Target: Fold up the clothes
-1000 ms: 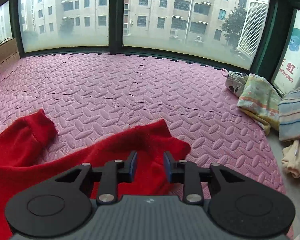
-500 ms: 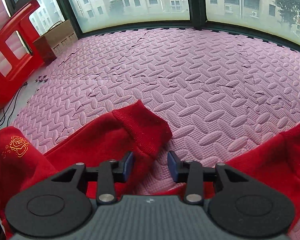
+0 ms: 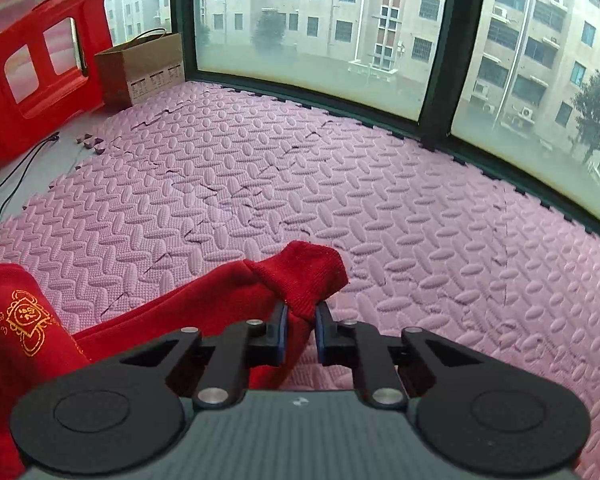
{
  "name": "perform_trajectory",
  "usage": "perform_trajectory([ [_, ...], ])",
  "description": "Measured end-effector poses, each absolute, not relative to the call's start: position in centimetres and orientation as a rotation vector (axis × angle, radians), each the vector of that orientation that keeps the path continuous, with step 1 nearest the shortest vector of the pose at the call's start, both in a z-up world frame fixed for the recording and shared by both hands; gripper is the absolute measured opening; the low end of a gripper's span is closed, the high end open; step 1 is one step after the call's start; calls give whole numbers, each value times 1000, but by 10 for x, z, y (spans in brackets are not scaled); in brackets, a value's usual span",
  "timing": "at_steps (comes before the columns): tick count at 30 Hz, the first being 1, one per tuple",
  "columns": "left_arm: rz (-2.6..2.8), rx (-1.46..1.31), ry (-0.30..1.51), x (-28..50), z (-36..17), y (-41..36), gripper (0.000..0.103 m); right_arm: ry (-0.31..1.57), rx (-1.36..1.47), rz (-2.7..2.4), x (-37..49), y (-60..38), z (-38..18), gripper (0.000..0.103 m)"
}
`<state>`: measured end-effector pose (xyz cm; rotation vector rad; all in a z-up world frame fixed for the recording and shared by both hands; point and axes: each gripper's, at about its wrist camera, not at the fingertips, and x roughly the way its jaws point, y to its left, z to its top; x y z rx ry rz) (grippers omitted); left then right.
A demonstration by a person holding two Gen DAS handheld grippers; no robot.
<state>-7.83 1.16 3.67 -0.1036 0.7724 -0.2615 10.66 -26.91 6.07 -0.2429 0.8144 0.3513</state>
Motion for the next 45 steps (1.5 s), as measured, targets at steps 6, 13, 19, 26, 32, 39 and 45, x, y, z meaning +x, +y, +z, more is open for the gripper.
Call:
perform_trajectory([
  [6,-254,-111,794,-73,29,10,103,601,-439,304,159,-245,110,12],
  [13,-217,-122,820,-67,24,14,103,584,-395,225,211,-251,120,39],
  [19,-170,-88,814,-61,25,17,103,765,-356,320,200,-249,68,56],
  [26,-134,-64,821,-55,23,19,103,906,-328,384,206,-236,10,62],
  [32,-121,-61,840,-53,19,21,103,892,-194,368,238,-233,0,82],
  [39,-107,-60,852,-54,20,20,103,887,-256,373,253,-212,0,92],
  [45,-107,-54,831,-57,24,21,103,826,-249,453,214,-234,39,92],
])
